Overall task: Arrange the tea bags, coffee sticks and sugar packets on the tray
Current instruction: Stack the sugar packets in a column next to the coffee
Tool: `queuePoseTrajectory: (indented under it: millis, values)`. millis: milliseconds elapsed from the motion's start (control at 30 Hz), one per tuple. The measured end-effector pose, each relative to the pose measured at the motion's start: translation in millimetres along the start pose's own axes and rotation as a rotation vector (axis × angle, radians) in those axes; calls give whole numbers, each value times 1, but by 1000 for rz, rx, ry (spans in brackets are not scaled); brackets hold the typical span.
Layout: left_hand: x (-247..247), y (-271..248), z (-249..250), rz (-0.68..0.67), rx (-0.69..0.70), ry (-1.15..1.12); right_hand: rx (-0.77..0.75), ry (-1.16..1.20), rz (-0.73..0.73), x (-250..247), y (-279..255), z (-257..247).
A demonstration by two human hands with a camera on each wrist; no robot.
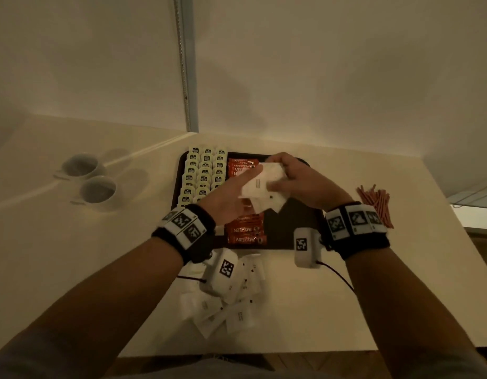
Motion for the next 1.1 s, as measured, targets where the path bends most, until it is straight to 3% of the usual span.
queuePoseTrajectory:
  millis: [100, 367, 500, 567, 667, 733, 867, 1100]
  values:
    - [-7, 4, 14, 42, 75, -399, -65, 50, 11, 5, 19, -20]
    - [-33, 5, 17, 132, 219, -703, -39, 78, -8, 35, 54, -34]
    - [-41, 9, 20, 99, 215, -699, 1, -298, 55, 31, 72, -29]
    - [-46, 13, 25, 103, 196, -670, -61, -441, 176, 27, 78, -26]
    - [-53, 18, 32, 114, 175, -626, -277, -320, 393, 20, 78, -23]
    - [-58, 22, 35, 132, 169, -581, -352, -301, 362, 18, 78, -22]
    - [-63, 27, 39, 187, 150, -488, -306, -324, 255, 15, 83, -18]
    - [-73, 29, 36, 197, 107, -458, -241, -210, 485, 10, 88, -4]
Point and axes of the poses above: each hand's wrist, its own y-axis towards the middle knuckle, its own x-axis out of the palm, z = x × y, the point moved 2 cm from there along y, towards the middle knuckle, and after that the axes turned 8 degrees about -z, right-handed, at the moved point
